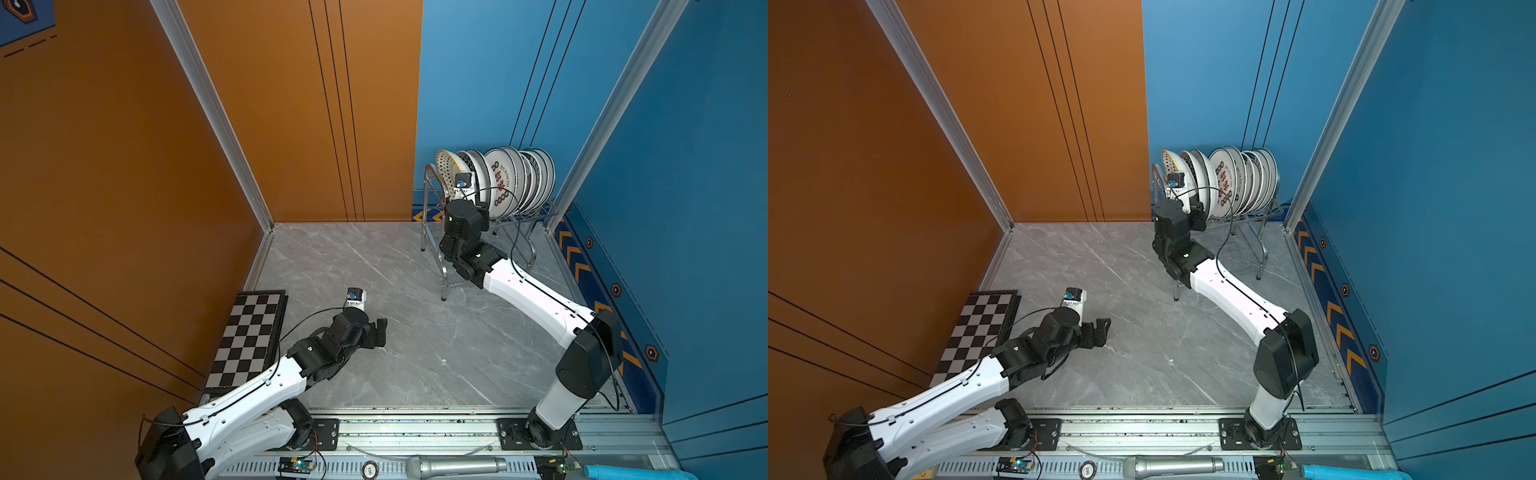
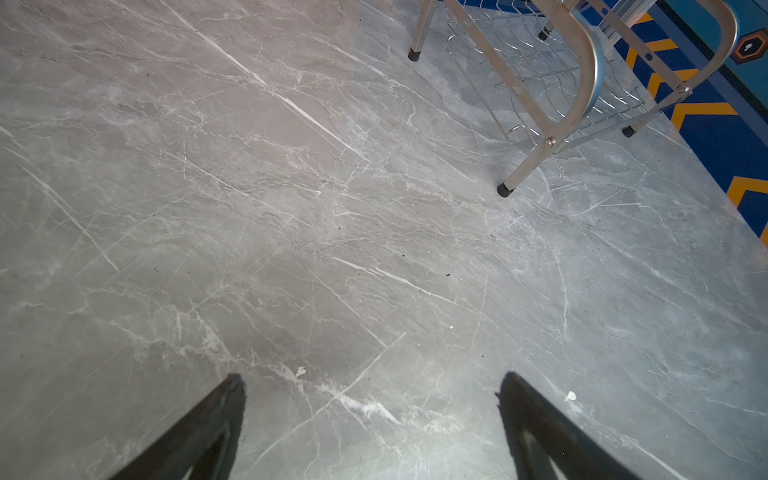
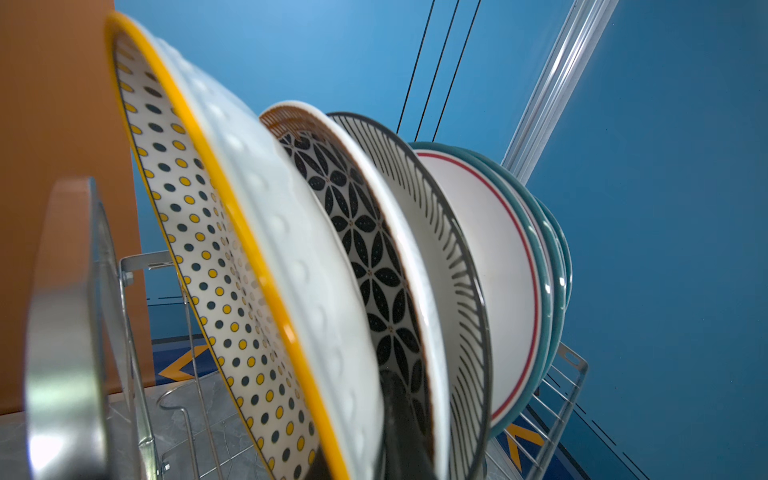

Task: Unload the plates from the dish rack
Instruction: Pick up the plate from the dish rack.

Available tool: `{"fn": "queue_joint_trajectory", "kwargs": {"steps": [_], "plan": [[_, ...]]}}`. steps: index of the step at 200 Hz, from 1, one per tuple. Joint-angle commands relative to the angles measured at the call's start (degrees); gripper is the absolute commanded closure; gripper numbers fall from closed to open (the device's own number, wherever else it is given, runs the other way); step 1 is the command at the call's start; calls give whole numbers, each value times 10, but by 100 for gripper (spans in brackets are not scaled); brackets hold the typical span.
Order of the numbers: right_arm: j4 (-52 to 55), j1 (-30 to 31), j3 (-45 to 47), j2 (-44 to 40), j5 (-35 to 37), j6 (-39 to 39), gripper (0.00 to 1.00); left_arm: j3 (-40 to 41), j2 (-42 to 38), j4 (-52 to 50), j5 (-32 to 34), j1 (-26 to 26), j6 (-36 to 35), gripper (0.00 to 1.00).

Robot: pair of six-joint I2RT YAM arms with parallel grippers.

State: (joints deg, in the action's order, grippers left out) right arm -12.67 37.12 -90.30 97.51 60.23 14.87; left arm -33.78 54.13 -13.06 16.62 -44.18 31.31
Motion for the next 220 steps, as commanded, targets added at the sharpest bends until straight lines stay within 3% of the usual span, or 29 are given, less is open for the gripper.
{"fn": "queue_joint_trajectory", "kwargs": {"steps": [1,97,220], "plan": [[-85,17,-4,-44,-34,6,100,1,3,6,2,7,-5,4],[-200,19,4,-45,1,51,100,1,6,9,3,6,-5,4],[-218,13,-21,-30,7,64,100,-10,28,10,5,5,-5,5]]}}
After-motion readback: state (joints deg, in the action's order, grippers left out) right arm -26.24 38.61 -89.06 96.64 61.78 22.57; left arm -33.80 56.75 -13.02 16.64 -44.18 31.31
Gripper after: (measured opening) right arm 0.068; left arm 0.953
